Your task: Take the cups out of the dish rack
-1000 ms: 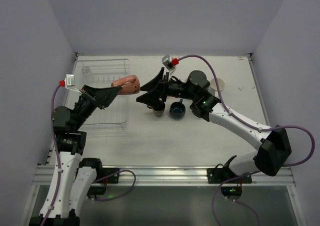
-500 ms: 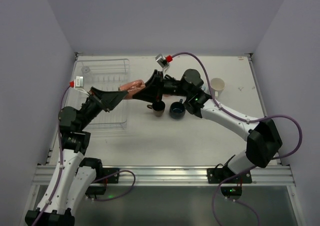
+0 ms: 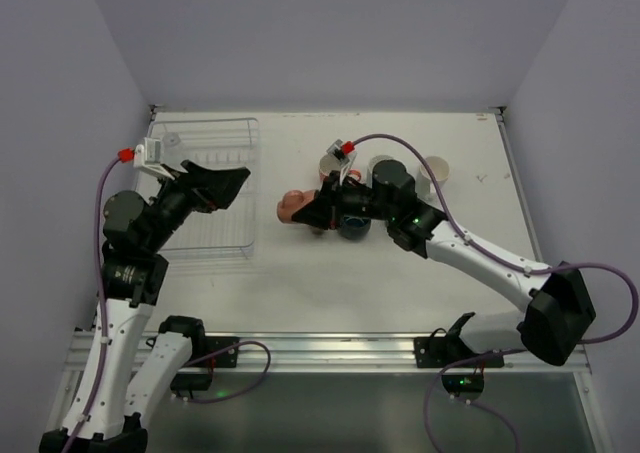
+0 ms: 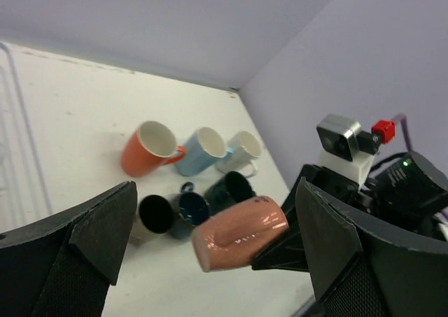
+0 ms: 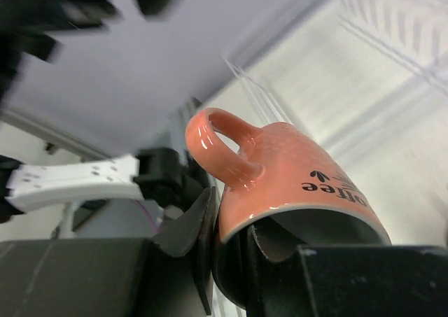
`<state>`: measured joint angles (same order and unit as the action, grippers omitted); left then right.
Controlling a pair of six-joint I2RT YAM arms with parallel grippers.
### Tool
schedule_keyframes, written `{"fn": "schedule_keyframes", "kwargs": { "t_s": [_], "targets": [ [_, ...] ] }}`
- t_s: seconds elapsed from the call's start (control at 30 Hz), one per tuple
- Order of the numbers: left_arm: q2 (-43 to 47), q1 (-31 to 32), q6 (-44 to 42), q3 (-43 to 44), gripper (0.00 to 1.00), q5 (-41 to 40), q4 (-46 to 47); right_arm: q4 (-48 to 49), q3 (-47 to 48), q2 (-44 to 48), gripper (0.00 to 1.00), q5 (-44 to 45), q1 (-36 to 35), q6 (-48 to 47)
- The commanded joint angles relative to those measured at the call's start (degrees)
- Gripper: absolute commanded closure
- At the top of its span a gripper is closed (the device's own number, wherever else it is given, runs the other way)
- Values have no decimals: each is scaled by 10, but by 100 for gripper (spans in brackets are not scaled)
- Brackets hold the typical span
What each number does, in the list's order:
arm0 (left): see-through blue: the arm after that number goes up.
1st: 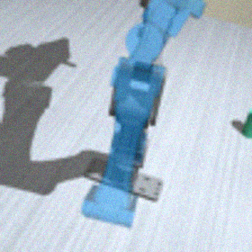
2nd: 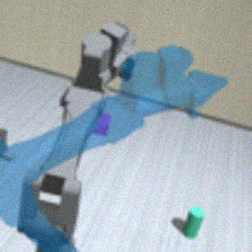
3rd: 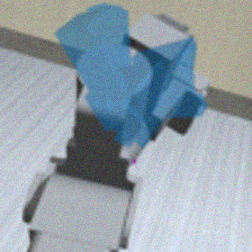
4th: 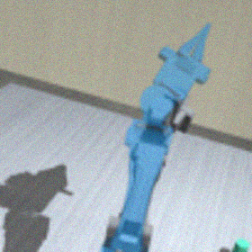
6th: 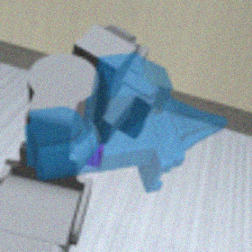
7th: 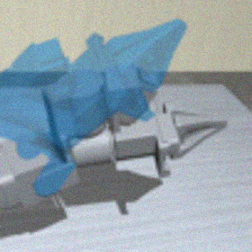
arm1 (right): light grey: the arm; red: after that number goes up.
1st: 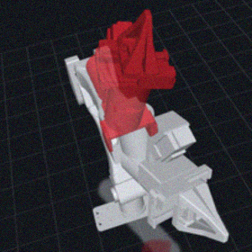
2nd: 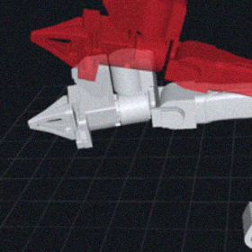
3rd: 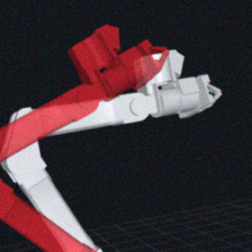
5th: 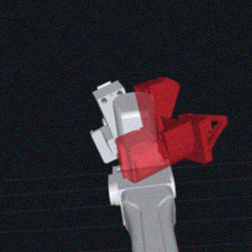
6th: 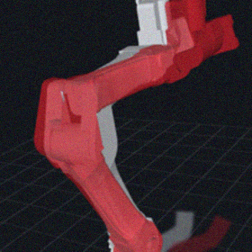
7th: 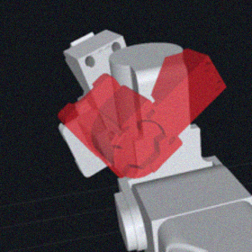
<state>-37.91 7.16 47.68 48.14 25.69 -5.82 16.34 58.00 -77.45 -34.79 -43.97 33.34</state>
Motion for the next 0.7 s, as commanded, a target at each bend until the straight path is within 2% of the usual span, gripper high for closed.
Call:
{"fn": "schedule_keyframes", "kwargs": {
  "t_s": [0.0,0.2,0.27,0.4,0.67],
  "targets": [
    [9,0,-153,48,0,-86,-163,-194,-31,70,100,98,1,-82],
    [37,0,-236,17,0,-178,-208,-411,-112,149,100,273,1,-101],
    [44,0,-246,-5,0,-190,-208,-451,-137,169,100,333,2,-88],
    [54,0,-262,-41,0,-193,-191,-482,-136,152,100,380,25,-72],
    [73,0,-283,-83,0,-199,-169,-491,-91,44,100,433,57,-72]
  ]
}}
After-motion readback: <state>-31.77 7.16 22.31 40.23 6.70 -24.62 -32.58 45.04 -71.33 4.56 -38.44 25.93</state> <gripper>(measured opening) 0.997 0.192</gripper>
